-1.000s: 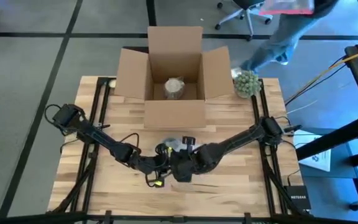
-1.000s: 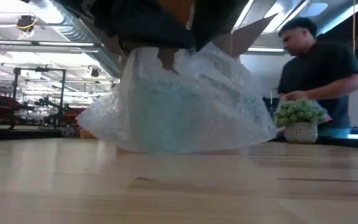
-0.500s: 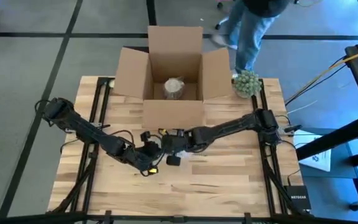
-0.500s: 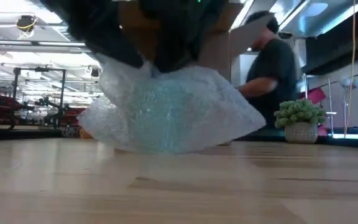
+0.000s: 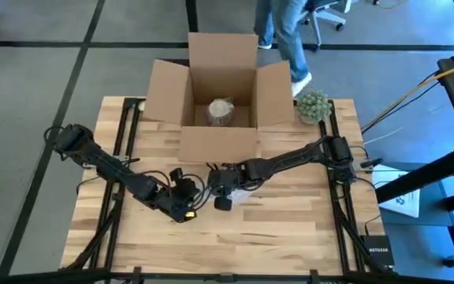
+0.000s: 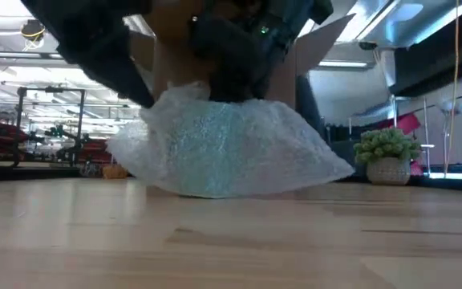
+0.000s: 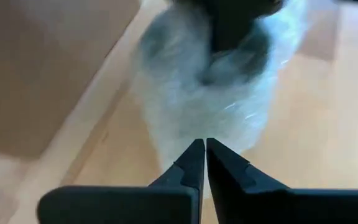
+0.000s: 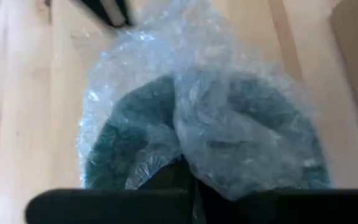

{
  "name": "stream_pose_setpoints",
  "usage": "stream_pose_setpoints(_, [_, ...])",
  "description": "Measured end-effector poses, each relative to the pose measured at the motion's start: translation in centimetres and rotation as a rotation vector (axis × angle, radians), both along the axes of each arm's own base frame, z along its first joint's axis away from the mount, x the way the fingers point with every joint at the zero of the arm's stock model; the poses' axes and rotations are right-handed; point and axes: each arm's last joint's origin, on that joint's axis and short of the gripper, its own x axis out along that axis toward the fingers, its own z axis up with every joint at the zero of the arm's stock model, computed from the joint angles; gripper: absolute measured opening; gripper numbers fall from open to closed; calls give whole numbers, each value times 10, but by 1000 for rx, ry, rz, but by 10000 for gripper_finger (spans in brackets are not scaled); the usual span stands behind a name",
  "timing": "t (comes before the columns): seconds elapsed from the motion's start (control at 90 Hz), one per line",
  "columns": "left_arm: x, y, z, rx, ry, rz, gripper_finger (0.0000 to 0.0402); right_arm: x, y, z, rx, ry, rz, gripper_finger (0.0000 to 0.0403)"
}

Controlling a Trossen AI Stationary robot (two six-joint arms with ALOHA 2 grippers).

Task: Wrap mug
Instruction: Wrap the dark green mug using the transparent bubble wrap

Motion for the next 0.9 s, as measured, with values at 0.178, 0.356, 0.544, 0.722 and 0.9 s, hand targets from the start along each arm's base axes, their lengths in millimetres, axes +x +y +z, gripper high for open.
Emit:
stream_pose_setpoints(0.178, [-7, 3, -23, -5, -50, 5, 0, 0, 6, 0, -4, -6, 39, 1])
stream_pose_setpoints(0.356, [-4, -1, -30, -114, -197, -61, 0, -2, 23, 0, 25, -14, 97, 1])
stream_pose_setpoints(0.544, [-8, -20, -25, -209, -269, -142, 0, -9, 54, 1, 30, -32, 184, 1])
stream_pose_setpoints(0.722, [-20, -44, -22, -313, -315, -184, 0, -15, 82, 5, 83, -42, 196, 1])
stream_pose_setpoints(0.9, [-33, -60, -23, -349, -300, -230, 0, -15, 95, 14, 70, -81, 209, 1])
